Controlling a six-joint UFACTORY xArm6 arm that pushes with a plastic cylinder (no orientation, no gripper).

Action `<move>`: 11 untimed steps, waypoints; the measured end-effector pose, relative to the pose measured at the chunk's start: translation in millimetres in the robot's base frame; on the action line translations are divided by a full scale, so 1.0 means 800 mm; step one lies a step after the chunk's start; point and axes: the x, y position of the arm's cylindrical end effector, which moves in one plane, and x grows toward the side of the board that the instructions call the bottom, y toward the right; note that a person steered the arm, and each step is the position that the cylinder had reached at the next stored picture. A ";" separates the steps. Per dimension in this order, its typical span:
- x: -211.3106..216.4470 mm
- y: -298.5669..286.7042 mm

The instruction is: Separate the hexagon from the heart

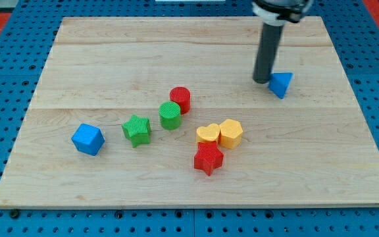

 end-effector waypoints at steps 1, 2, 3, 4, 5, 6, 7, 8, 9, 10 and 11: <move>0.026 -0.142; 0.071 -0.236; 0.100 -0.229; 0.174 -0.192; 0.195 -0.102; 0.170 -0.064; 0.114 -0.060; 0.102 -0.064; 0.092 -0.090; 0.066 -0.018; 0.115 -0.006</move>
